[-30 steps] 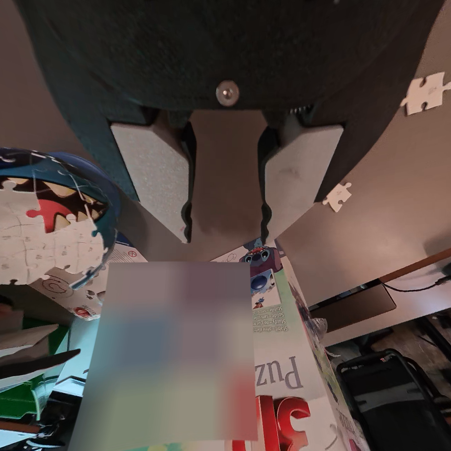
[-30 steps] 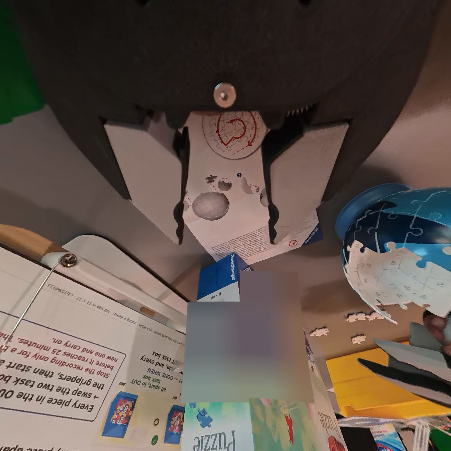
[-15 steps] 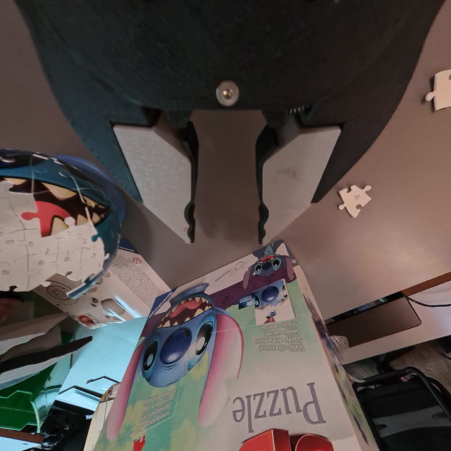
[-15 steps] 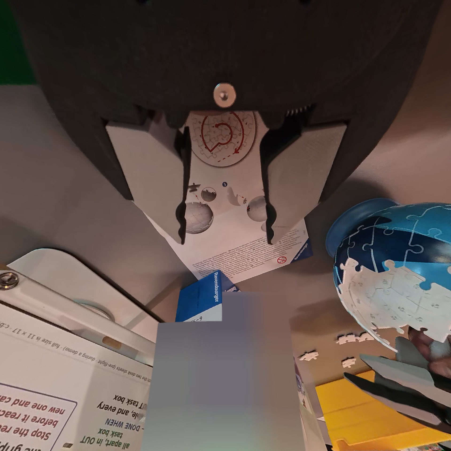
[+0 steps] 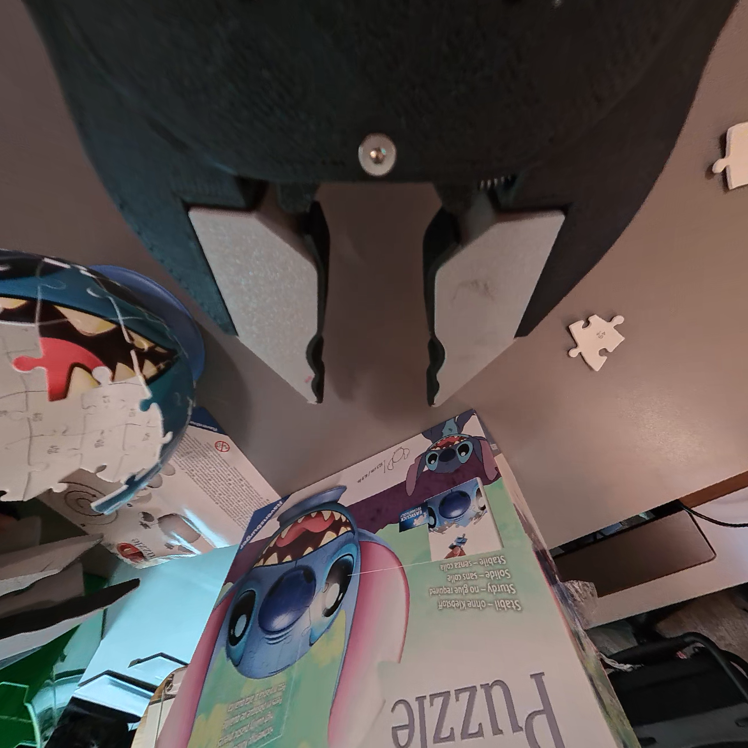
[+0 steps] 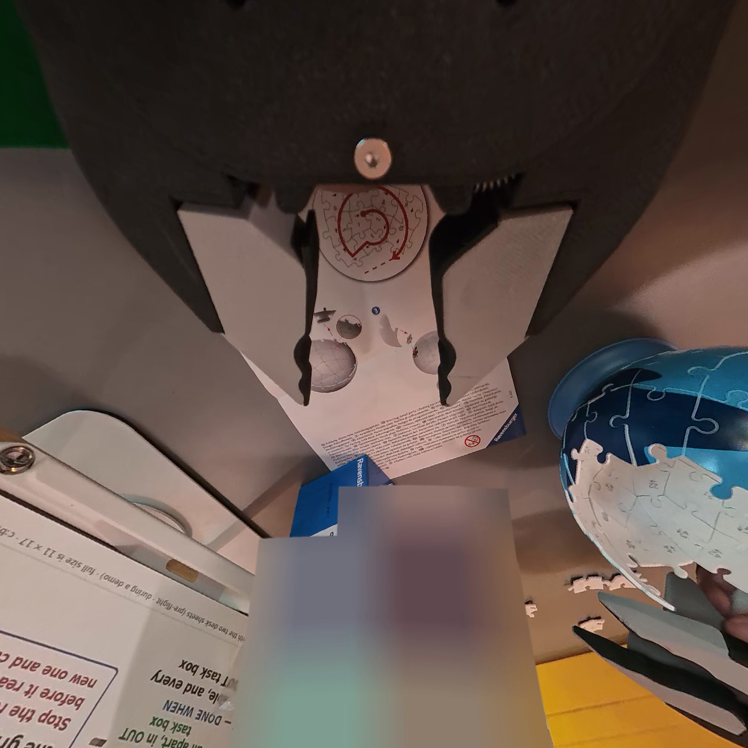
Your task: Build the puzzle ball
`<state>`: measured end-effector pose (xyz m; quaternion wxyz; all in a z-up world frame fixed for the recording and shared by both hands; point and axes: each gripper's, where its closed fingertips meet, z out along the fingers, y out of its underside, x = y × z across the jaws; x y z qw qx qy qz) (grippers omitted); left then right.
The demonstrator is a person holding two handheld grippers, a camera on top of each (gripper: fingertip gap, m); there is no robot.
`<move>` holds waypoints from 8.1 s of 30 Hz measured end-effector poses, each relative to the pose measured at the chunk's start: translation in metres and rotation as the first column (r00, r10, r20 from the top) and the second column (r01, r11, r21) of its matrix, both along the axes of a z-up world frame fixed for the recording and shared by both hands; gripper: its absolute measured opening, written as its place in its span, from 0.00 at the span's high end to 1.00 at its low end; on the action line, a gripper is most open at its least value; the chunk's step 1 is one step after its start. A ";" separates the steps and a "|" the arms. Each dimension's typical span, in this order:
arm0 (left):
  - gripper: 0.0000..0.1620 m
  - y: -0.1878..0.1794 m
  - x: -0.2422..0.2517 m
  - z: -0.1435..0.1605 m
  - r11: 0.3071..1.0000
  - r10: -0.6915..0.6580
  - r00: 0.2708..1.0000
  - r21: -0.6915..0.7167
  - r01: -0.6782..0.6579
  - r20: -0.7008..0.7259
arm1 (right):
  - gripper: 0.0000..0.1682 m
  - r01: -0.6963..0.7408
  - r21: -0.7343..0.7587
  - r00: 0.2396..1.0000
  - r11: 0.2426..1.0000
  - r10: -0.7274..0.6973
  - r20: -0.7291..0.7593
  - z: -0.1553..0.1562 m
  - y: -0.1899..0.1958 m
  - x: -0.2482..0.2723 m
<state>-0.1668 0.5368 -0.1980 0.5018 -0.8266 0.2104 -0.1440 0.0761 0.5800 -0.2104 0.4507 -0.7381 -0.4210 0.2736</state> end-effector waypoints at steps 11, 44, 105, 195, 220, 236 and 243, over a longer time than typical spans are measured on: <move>0.70 0.008 -0.045 0.021 0.978 0.195 0.975 0.048 -0.201 0.103 | 0.65 0.004 -0.003 1.000 1.000 -0.004 0.003 -0.002 0.001 0.001; 0.70 -0.017 -0.185 0.074 0.834 0.460 0.814 0.142 -0.533 0.355 | 0.66 -0.005 0.047 1.000 0.999 0.005 0.004 0.006 -0.004 -0.001; 0.82 0.065 -0.124 -0.045 0.920 0.329 0.921 -0.147 -0.362 -0.207 | 0.67 -0.035 0.099 0.999 0.994 0.032 0.039 0.008 -0.013 -0.010; 0.94 -0.018 0.036 0.103 0.846 -0.201 0.974 0.482 0.228 -0.107 | 1.00 -0.538 -0.293 0.756 0.791 0.606 0.247 0.047 -0.070 -0.102; 0.85 -0.032 0.067 0.081 0.876 -0.405 0.914 0.291 0.384 0.011 | 1.00 -0.517 -0.193 0.856 0.834 0.508 -0.094 0.084 -0.062 -0.115; 0.87 -0.057 0.106 0.111 0.857 -0.475 0.862 0.317 0.406 0.180 | 1.00 -0.559 -0.072 0.771 0.826 0.486 -0.411 0.132 -0.089 -0.142; 1.00 -0.054 0.093 0.114 0.869 -0.477 0.836 0.293 0.400 0.272 | 1.00 -0.588 -0.063 0.756 0.807 0.520 -0.397 0.131 -0.096 -0.150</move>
